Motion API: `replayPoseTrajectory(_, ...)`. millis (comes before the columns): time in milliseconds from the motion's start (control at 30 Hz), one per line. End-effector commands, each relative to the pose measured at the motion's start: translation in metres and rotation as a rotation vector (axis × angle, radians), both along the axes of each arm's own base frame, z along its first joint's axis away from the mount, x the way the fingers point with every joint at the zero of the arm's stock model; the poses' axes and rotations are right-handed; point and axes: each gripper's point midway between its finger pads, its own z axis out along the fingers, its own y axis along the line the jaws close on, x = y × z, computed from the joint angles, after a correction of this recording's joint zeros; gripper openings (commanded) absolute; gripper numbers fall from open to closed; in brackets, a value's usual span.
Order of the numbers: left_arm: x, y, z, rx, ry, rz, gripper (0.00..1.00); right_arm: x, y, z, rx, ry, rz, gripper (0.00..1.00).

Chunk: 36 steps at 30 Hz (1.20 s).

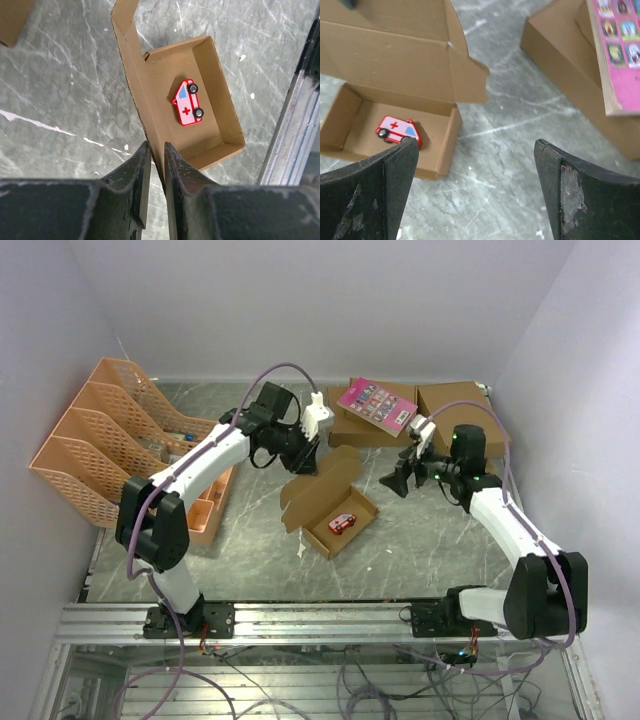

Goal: Fold the paper box

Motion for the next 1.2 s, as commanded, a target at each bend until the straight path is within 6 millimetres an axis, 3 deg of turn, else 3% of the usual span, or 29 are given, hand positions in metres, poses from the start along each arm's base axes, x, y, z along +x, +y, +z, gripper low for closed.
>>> replayPoseTrajectory(0,-0.001,-0.011,0.009,0.038,-0.093,-0.134,0.26,-0.015,0.022,0.031,0.152,-0.182,0.346,0.99)
replayPoseTrajectory(133,-0.004,-0.019,0.006,0.088,-0.104,-0.186,0.22,0.0,0.023,0.021,0.089,-0.285,0.422,1.0)
replayPoseTrajectory(267,-0.004,-0.025,0.006,0.113,-0.135,-0.214,0.21,0.005,0.026,0.021,0.083,-0.249,0.502,1.0)
replayPoseTrajectory(500,0.001,-0.033,0.009,0.122,-0.158,-0.237,0.21,0.009,0.025,-0.003,0.083,-0.211,0.469,0.97)
replayPoseTrajectory(667,0.001,-0.035,0.009,0.127,-0.167,-0.242,0.21,0.008,0.029,-0.022,0.065,-0.13,0.503,0.82)
replayPoseTrajectory(1067,-0.001,-0.035,0.014,0.124,-0.183,-0.252,0.21,0.015,0.042,-0.022,0.051,-0.112,0.55,0.55)
replayPoseTrajectory(1167,-0.001,-0.035,0.016,0.122,-0.189,-0.251,0.21,0.012,0.042,-0.023,0.05,-0.093,0.562,0.43)
